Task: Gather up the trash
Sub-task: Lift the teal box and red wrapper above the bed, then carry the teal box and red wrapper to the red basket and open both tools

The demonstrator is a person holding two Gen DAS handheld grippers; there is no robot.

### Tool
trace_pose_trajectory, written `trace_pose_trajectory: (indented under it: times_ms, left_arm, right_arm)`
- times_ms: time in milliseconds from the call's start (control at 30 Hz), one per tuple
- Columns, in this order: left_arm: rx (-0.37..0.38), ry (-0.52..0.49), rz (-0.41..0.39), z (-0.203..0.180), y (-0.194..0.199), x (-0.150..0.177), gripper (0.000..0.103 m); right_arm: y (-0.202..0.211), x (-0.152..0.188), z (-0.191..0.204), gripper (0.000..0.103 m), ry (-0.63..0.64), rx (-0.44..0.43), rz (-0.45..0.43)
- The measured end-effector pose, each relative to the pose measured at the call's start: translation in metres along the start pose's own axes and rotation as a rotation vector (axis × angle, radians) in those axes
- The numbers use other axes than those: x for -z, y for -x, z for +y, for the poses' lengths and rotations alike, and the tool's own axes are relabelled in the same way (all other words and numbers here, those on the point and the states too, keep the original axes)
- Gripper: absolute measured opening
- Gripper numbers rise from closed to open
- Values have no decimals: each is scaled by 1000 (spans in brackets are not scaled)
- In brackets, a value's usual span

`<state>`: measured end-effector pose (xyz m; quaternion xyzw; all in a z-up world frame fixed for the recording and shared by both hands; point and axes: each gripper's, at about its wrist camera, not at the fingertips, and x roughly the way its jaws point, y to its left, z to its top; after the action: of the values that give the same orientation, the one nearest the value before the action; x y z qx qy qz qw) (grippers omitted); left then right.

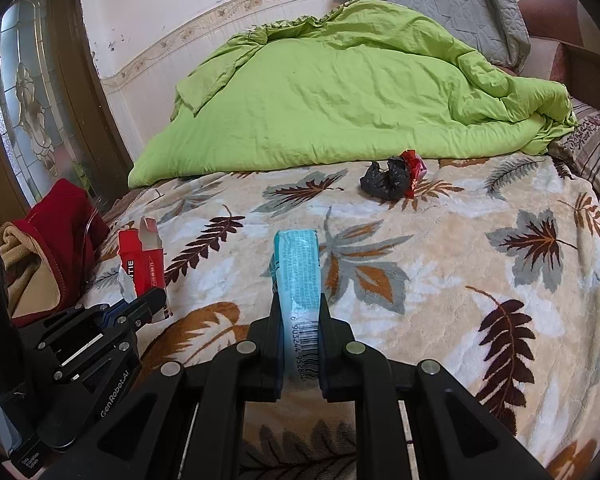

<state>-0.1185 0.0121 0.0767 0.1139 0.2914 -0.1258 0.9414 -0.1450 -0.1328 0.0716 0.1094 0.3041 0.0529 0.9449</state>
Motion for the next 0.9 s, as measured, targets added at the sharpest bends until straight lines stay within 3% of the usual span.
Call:
trace_pose_trajectory:
  times_ms: [300, 467, 567, 667, 900]
  left_arm:
    - [17, 1, -5, -4, 3, -2, 3]
    - [111, -19, -26, -14, 18, -5, 3]
    - [199, -67, -46, -35, 37, -8, 3]
    - [296, -121, -81, -63, 62, -14, 3]
    - [615, -244, -85, -151, 124, -26, 3]
  right_arm:
    - [0, 0, 0, 14, -1, -2, -1]
    - [10, -2, -4, 14, -16, -11, -15]
    - [30, -2, -19, 14, -79, -55, -25]
    - [63, 7, -45, 14, -121, -40, -33]
    - [183, 43, -123, 14, -241, 115, -95]
